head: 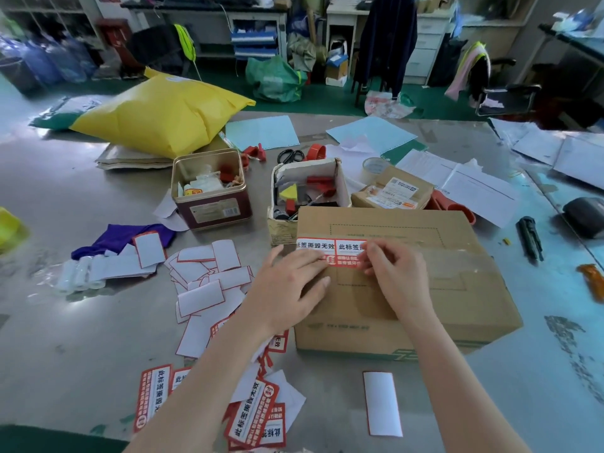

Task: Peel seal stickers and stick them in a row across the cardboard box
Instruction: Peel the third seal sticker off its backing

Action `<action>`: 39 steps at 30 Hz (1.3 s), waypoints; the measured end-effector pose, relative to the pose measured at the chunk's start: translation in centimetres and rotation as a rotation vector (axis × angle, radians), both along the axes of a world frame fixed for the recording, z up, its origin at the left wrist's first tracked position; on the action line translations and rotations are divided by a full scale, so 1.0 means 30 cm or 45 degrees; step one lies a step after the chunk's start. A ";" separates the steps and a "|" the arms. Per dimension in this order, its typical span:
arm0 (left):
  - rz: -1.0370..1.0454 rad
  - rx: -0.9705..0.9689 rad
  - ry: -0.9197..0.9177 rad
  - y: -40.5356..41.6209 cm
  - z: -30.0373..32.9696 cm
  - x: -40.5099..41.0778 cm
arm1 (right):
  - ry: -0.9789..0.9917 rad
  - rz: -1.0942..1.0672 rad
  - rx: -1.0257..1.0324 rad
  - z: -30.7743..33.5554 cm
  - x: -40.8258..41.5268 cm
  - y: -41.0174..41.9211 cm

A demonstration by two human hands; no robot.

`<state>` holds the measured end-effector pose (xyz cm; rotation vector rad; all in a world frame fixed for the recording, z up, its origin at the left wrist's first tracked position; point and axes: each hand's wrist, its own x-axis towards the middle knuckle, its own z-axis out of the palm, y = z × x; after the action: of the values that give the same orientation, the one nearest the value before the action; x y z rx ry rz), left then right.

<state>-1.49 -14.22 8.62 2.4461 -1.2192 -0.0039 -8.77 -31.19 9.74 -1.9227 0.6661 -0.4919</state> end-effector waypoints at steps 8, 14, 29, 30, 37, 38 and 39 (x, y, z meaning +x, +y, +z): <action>0.546 -0.266 0.277 0.233 -0.040 0.071 | 0.100 0.465 -0.140 0.023 0.129 0.267; 0.831 -0.202 0.631 0.359 -0.135 0.102 | 0.246 0.695 -0.151 -0.055 0.176 0.483; 0.716 0.195 0.945 0.427 -0.408 0.123 | 0.844 0.744 0.019 -0.317 0.180 0.585; 0.699 0.256 0.934 0.428 -0.414 0.123 | 0.856 0.751 0.023 -0.320 0.182 0.590; 0.713 0.368 0.870 0.433 -0.442 0.147 | 0.891 0.748 0.034 -0.343 0.188 0.598; 0.727 0.369 0.862 0.435 -0.444 0.149 | 0.887 0.742 0.036 -0.342 0.190 0.595; 0.738 0.363 0.852 0.437 -0.448 0.150 | 0.882 0.735 0.038 -0.341 0.192 0.592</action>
<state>3.00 -1.10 -4.84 2.6047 -0.2231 -0.8024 -3.03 -13.44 -0.50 -2.1329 0.4916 0.5664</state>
